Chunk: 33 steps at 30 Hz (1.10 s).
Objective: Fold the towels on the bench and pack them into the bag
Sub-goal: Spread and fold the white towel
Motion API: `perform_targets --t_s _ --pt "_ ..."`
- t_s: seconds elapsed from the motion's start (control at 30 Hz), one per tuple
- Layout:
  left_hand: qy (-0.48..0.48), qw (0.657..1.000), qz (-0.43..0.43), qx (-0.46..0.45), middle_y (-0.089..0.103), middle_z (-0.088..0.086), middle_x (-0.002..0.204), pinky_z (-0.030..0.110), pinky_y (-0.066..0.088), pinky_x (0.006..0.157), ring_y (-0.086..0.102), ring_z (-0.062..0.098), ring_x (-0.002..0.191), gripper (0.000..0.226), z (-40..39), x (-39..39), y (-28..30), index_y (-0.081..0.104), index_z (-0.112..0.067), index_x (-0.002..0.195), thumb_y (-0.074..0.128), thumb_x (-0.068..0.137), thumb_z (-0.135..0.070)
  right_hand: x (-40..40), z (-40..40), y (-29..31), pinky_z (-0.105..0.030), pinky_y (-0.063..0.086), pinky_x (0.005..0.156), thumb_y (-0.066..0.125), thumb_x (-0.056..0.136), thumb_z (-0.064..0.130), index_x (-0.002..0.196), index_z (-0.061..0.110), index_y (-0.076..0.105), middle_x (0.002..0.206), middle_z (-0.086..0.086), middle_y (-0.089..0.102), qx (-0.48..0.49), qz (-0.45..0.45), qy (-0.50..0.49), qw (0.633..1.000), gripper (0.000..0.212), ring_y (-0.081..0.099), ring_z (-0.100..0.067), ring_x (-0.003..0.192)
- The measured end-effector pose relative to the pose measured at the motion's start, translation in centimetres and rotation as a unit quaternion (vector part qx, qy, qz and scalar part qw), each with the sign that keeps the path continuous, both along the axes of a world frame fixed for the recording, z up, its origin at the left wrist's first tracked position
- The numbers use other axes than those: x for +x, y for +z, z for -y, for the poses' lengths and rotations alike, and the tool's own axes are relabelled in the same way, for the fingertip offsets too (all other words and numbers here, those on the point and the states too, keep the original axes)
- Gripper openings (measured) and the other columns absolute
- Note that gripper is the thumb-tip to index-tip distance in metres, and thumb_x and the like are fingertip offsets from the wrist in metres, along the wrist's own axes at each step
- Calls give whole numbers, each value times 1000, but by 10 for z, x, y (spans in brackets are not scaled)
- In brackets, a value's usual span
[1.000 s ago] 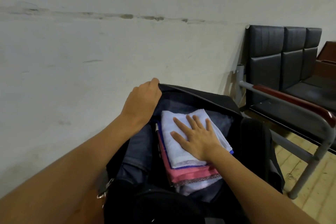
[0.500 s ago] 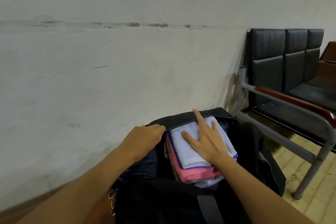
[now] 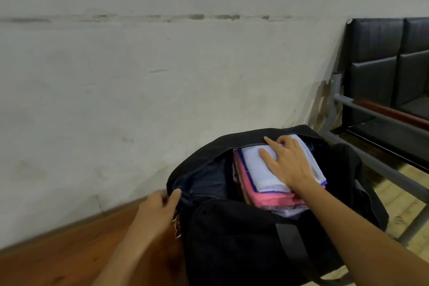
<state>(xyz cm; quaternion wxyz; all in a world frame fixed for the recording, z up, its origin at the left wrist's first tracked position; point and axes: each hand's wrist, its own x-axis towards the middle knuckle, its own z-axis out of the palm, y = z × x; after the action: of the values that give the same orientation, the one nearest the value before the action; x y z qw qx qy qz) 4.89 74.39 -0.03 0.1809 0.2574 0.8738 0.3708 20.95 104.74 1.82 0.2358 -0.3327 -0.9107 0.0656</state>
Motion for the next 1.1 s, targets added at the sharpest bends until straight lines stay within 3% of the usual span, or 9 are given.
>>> perform_targets --t_s 0.1,0.4,0.53,0.63,0.73,0.83,0.93,1.03,1.1 --pt "-38 997 59 -2 67 -5 79 31 51 65 66 14 76 40 -3 8 -14 62 -21 85 50 93 -58 1 1 1 -32 30 107 41 98 55 145 23 50 123 -3 52 6 7 1 1000 58 45 -19 115" --pt "-48 991 126 -21 43 1 51 28 29 53 36 11 43 47 -2 10 3 45 -14 60 49 102 -34 1 1 5 -35 38 99 25 91 61 136 25 60 116 -1 51 49 26 8 998 68 47 -20 107" --pt "-22 980 192 56 38 -3 48 27 24 50 31 12 44 43 6 11 23 54 -14 61 54 100 -31 -4 11 27 -38 33 98 48 98 41 133 28 62 123 1 55 50 46 34 997 40 51 -23 116" --pt "-36 976 197 89 32 -5 47 23 23 46 27 11 44 40 12 13 39 52 -14 63 53 100 -29 -16 55 56 -37 46 87 57 96 30 112 26 69 101 6 64 -26 -48 124 991 20 59 -14 93" --pt "-49 981 171 78 35 -6 43 23 25 46 29 10 41 41 11 13 46 52 -13 63 52 101 -28 -15 108 73 -33 52 75 56 97 39 97 27 70 77 11 65 -103 52 262 958 19 59 -8 71" --pt "-54 983 163 68 37 -8 41 23 26 45 30 9 39 42 11 11 49 51 -13 63 49 102 -26 -4 135 71 -37 45 104 41 99 60 117 21 68 117 5 67 -284 243 219 901 51 61 -12 108" --pt "-59 982 164 76 33 -6 42 21 26 44 29 9 39 41 11 14 51 49 -12 63 49 102 -25 19 136 68 -33 34 115 42 95 67 140 25 54 145 5 52 -481 241 156 828 63 52 -12 127" --pt "-60 984 153 73 35 -8 42 22 27 46 31 9 40 41 11 16 52 50 -13 63 51 102 -26 44 128 71 -9 45 82 52 99 47 109 34 66 109 20 67 -462 182 162 853 22 60 10 87" --pt "-66 984 149 74 35 -8 43 24 27 48 32 9 41 41 11 18 53 51 -14 62 52 101 -27 60 120 73 -15 48 81 52 99 41 100 29 69 99 15 67 -388 191 176 884 20 62 2 91"
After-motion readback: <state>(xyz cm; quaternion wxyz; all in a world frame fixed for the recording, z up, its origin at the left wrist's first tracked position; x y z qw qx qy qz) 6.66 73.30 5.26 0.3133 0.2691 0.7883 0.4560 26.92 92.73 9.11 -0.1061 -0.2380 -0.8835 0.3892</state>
